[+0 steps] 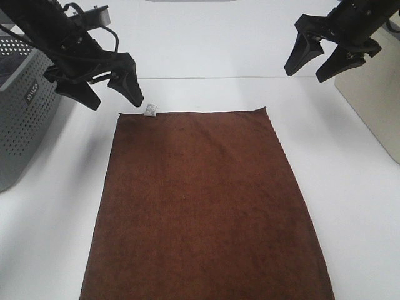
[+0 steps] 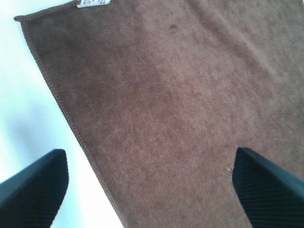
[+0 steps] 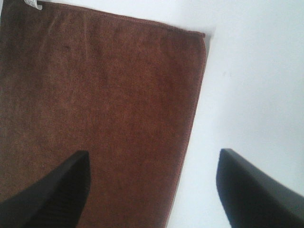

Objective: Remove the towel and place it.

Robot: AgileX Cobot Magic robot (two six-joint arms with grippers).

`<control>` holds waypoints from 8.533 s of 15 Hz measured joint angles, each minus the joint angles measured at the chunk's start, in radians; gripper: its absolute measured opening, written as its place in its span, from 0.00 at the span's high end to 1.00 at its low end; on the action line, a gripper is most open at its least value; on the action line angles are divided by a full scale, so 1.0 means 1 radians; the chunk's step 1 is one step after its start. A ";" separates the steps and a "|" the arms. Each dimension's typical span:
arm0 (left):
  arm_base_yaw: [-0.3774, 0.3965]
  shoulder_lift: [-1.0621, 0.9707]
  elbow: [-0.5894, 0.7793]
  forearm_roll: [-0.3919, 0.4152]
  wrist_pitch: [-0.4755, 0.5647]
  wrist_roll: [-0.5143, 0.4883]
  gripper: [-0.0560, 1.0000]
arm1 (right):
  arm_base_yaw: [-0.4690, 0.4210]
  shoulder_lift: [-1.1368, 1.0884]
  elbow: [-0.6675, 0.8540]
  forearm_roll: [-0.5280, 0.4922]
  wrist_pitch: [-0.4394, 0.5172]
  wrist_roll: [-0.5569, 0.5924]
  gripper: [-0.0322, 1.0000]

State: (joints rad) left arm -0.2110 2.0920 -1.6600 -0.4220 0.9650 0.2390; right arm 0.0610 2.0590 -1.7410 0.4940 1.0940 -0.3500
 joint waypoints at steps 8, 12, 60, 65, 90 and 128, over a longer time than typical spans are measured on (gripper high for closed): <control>0.058 0.267 -0.269 0.058 0.030 -0.048 0.09 | 0.000 0.348 -0.359 0.033 0.122 -0.038 0.27; 0.082 0.344 -0.317 0.064 0.026 -0.030 0.09 | -0.030 0.504 -0.541 0.035 0.121 -0.013 0.27; -0.029 0.394 -0.336 0.096 -0.116 -0.019 0.95 | 0.219 0.627 -0.639 -0.254 0.041 0.250 0.95; -0.029 0.395 -0.396 0.102 -0.237 0.035 0.95 | 0.220 0.668 -0.793 -0.365 -0.053 0.249 0.95; -0.035 0.493 -0.467 0.103 -0.678 0.136 0.95 | 0.220 0.733 -0.853 -0.401 -0.449 0.226 0.95; -0.046 0.571 -0.467 0.076 -0.912 0.132 0.44 | 0.151 0.853 -0.853 -0.422 -0.732 0.224 0.36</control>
State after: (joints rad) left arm -0.2570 2.6630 -2.1270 -0.3460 0.0530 0.3710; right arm 0.2120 2.9120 -2.5940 0.0720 0.3620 -0.1260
